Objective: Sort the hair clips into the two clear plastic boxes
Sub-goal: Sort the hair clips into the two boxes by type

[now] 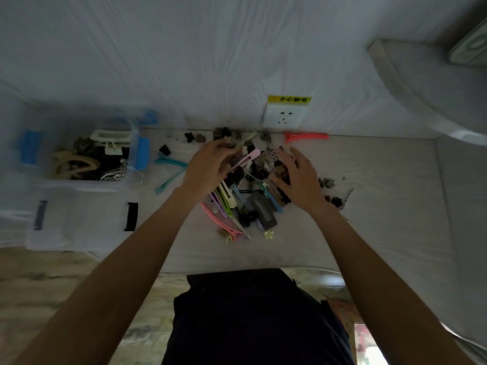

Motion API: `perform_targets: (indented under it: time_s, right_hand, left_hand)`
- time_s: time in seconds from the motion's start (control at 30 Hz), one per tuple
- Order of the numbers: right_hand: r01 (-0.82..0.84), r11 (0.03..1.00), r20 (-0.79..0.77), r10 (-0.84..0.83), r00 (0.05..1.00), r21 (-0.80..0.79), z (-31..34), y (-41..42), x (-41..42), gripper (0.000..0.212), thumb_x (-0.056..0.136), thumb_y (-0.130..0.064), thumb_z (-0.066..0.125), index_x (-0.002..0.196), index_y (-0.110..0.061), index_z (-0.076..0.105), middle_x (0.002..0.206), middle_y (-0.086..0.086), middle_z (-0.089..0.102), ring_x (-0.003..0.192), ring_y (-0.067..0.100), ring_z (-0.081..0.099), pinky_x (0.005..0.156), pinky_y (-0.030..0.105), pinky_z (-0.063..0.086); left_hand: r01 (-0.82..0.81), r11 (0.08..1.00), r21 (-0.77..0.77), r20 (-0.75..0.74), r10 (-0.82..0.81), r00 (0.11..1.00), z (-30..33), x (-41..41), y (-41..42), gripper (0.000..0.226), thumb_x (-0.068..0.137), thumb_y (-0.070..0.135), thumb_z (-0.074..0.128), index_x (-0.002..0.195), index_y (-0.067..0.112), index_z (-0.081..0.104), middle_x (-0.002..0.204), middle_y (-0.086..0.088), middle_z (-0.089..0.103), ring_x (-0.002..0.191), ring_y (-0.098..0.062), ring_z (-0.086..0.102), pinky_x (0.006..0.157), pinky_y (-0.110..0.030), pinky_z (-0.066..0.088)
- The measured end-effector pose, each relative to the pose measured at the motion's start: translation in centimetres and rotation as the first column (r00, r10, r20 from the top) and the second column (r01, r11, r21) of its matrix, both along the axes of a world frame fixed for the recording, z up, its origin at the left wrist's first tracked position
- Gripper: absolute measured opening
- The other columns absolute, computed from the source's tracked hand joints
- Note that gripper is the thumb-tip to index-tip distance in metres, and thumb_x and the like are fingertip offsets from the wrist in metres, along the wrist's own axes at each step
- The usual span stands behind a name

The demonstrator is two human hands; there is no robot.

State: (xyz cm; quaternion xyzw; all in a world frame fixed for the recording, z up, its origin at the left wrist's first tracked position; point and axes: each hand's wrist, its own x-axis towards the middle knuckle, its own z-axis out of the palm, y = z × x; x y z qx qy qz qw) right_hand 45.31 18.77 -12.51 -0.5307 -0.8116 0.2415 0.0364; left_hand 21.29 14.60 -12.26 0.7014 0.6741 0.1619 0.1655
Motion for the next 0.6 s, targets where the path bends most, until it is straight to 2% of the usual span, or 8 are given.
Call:
perform_targets:
  time_s: [0.07, 0.13, 0.2, 0.27, 0.3, 0.4, 0.53, 0.6]
  right_hand:
    - [0.034, 0.998, 0.016, -0.035, 0.999, 0.045, -0.1, -0.6, 0.3, 0.059, 0.09, -0.033, 0.056, 0.142, -0.02, 0.032, 0.15, 0.017, 0.028, 0.137, 0.038, 0.025, 0.111, 0.052, 0.025]
    - [0.034, 0.997, -0.006, -0.034, 0.999, 0.071, 0.0, -0.7, 0.1, 0.057, 0.089, -0.03, 0.057, 0.14, -0.017, 0.035, 0.148, 0.018, 0.031, 0.136, 0.039, 0.026, 0.111, 0.052, 0.025]
    - [-0.011, 0.994, -0.042, 0.016, 0.999, 0.106, 0.0, 0.2, -0.4, 0.055, 0.089, -0.021, 0.056, 0.141, -0.016, 0.036, 0.148, 0.017, 0.031, 0.136, 0.039, 0.027, 0.111, 0.051, 0.026]
    - [-0.057, 0.99, -0.038, 0.062, 0.997, 0.127, 0.3, 1.7, -1.3, 0.056, 0.088, -0.01, 0.054, 0.141, -0.017, 0.037, 0.148, 0.016, 0.032, 0.135, 0.037, 0.029, 0.108, 0.048, 0.029]
    - [-0.07, 0.99, -0.017, 0.073, 0.997, 0.119, 0.3, 2.3, -1.8, 0.056, 0.087, -0.007, 0.054, 0.14, -0.017, 0.039, 0.146, 0.015, 0.035, 0.133, 0.036, 0.032, 0.105, 0.046, 0.031]
    - [-0.034, 0.993, 0.012, 0.033, 0.999, 0.11, 0.4, 3.0, -2.3, 0.041, 0.086, -0.006, 0.055, 0.127, -0.014, 0.054, 0.131, 0.013, 0.052, 0.118, 0.034, 0.045, 0.094, 0.04, 0.038]
    - [0.14, 0.981, -0.157, -0.119, 0.98, 0.133, 1.4, 2.0, -1.3, 0.028, 0.085, -0.014, 0.062, 0.113, -0.011, 0.06, 0.121, 0.011, 0.056, 0.109, 0.029, 0.052, 0.081, 0.032, 0.043]
    - [0.222, 0.964, -0.277, -0.176, 0.945, 0.147, 2.5, 1.3, -0.8, 0.027, 0.085, -0.017, 0.064, 0.11, -0.009, 0.058, 0.116, 0.011, 0.056, 0.102, 0.025, 0.053, 0.075, 0.024, 0.036]
  left_hand:
    - [0.028, 0.997, 0.067, 0.011, -0.029, 1.0, 0.8, 0.8, -0.4, 0.037, 0.082, 0.021, 0.066, 0.117, 0.012, 0.06, 0.125, -0.014, 0.056, 0.113, -0.036, 0.051, 0.096, -0.043, 0.044]
    - [0.184, 0.983, -0.004, 0.052, -0.184, 0.982, 1.4, 2.2, -0.8, 0.045, 0.081, 0.033, 0.067, 0.122, 0.017, 0.056, 0.126, -0.01, 0.056, 0.118, -0.03, 0.048, 0.1, -0.045, 0.041]
    - [0.44, 0.894, -0.08, 0.034, -0.439, 0.898, 1.4, 4.0, -1.5, 0.056, 0.078, 0.04, 0.068, 0.128, 0.022, 0.051, 0.133, -0.006, 0.051, 0.124, -0.024, 0.042, 0.104, -0.04, 0.033]
    - [0.586, 0.8, -0.126, 0.001, -0.591, 0.807, 1.2, 5.6, -2.3, 0.059, 0.075, 0.037, 0.07, 0.129, 0.024, 0.051, 0.135, -0.002, 0.051, 0.126, -0.022, 0.04, 0.105, -0.041, 0.031]
    - [0.599, 0.788, -0.143, -0.009, -0.606, 0.795, 1.1, 6.1, -2.6, 0.057, 0.075, 0.033, 0.07, 0.128, 0.024, 0.052, 0.133, 0.0, 0.053, 0.127, -0.022, 0.041, 0.106, -0.042, 0.032]
    - [0.527, 0.834, -0.163, -0.041, -0.539, 0.841, 1.1, 6.9, -3.0, 0.046, 0.078, 0.026, 0.069, 0.121, 0.022, 0.056, 0.125, -0.001, 0.057, 0.124, -0.023, 0.043, 0.104, -0.038, 0.03]
    - [0.464, 0.87, -0.169, -0.01, -0.472, 0.881, 1.1, 7.3, -3.1, 0.034, 0.078, 0.026, 0.07, 0.106, 0.018, 0.053, 0.12, -0.004, 0.052, 0.113, -0.023, 0.047, 0.094, -0.032, 0.036]
    - [0.454, 0.875, -0.168, -0.016, -0.463, 0.886, 0.9, 7.2, -3.4, 0.029, 0.079, 0.025, 0.069, 0.098, 0.016, 0.05, 0.121, -0.003, 0.052, 0.112, -0.023, 0.048, 0.091, -0.033, 0.038]
